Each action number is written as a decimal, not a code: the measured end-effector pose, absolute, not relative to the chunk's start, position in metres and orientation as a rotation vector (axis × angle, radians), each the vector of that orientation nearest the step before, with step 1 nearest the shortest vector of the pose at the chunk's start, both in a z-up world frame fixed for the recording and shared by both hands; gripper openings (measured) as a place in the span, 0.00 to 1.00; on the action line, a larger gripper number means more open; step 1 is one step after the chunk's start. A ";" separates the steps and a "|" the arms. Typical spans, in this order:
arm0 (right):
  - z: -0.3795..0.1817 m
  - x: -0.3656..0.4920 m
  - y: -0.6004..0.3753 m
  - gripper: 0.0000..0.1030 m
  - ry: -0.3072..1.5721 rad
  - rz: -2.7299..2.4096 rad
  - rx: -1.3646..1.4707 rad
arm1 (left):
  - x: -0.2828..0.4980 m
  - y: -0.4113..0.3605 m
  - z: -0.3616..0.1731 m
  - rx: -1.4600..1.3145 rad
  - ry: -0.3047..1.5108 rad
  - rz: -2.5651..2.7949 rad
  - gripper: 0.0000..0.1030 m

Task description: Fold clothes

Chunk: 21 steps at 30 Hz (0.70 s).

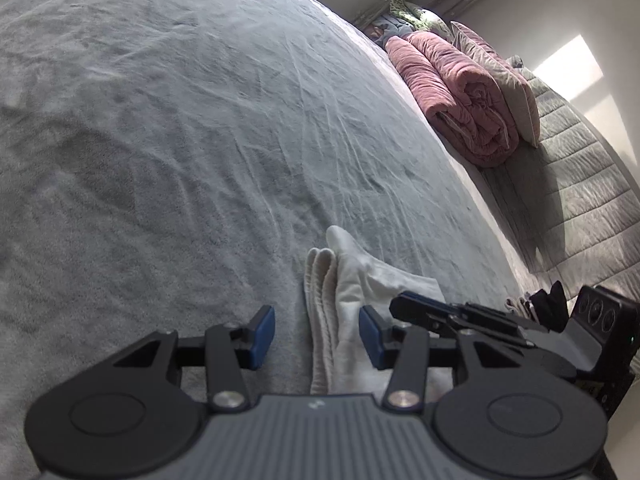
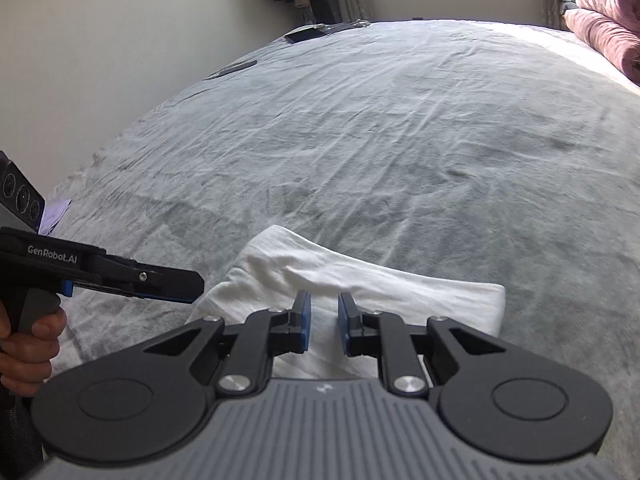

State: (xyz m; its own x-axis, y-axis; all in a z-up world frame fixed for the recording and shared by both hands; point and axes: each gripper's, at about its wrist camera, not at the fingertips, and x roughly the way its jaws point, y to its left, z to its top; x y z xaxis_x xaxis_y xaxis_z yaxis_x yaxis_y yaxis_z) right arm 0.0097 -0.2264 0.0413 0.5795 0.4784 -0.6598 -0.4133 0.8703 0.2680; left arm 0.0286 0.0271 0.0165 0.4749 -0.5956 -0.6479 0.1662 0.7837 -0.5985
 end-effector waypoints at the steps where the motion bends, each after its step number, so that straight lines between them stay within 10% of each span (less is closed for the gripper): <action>1: 0.039 0.013 -0.221 0.18 0.802 0.539 0.084 | 0.030 0.025 0.015 -0.480 0.985 -0.492 0.46; 21: 0.040 0.001 -0.183 0.21 0.691 0.542 -0.001 | 0.045 0.059 0.026 -0.540 1.002 -0.420 0.46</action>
State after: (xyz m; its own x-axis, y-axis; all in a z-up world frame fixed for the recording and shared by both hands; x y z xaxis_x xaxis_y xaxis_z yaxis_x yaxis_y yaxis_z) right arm 0.0009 -0.1831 0.0401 0.6385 0.4750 -0.6055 -0.4758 0.8621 0.1745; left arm 0.0449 0.0591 0.0264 0.4791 -0.5627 -0.6737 0.0853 0.7937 -0.6023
